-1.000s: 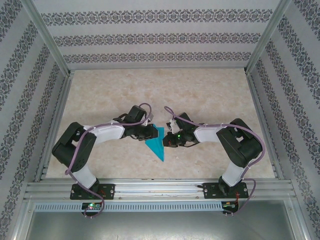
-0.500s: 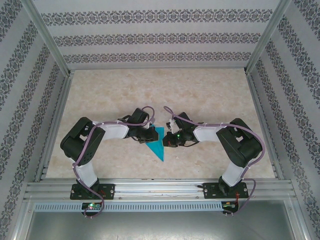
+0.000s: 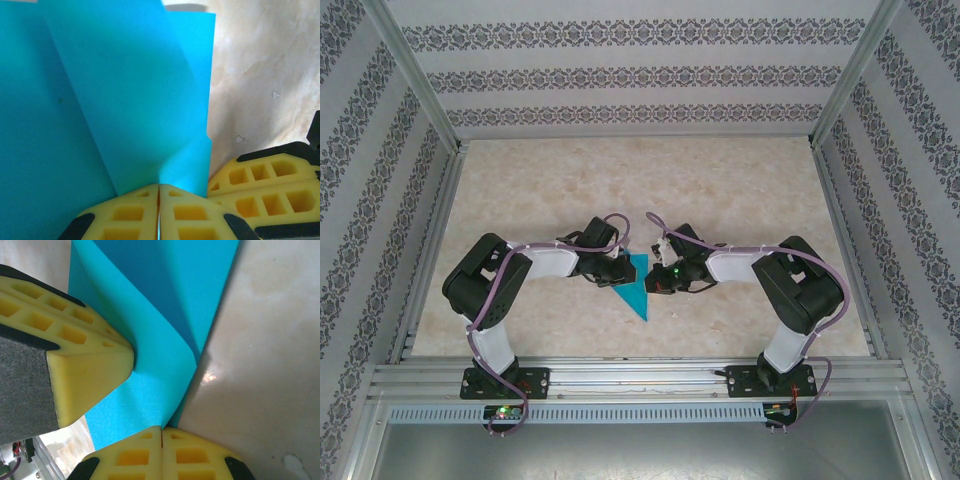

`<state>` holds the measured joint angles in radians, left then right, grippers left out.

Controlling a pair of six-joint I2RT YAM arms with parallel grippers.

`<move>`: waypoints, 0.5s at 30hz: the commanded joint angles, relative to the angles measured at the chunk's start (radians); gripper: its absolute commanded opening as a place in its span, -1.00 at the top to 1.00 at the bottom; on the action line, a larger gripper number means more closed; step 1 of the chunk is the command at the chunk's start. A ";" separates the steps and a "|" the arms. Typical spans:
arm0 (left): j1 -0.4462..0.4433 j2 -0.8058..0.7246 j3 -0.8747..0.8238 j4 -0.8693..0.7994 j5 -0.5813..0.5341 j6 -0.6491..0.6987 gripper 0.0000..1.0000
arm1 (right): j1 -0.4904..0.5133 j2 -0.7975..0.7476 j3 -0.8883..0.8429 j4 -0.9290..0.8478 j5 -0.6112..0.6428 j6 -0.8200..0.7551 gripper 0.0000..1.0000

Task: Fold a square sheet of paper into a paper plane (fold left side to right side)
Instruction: Fourth fold the wing at the center of the table.

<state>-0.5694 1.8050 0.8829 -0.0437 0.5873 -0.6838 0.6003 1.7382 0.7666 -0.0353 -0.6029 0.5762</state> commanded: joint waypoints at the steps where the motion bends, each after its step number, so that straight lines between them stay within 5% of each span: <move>1: -0.007 0.034 -0.030 -0.035 -0.046 0.017 0.81 | 0.008 0.028 -0.005 -0.080 0.065 -0.008 1.00; 15: -0.008 0.035 -0.045 -0.029 -0.049 0.010 0.83 | -0.022 -0.135 0.054 -0.090 0.013 0.042 0.48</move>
<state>-0.5694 1.8050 0.8764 -0.0319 0.5903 -0.6842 0.5892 1.6524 0.7914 -0.0902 -0.6006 0.6128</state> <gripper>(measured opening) 0.088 0.250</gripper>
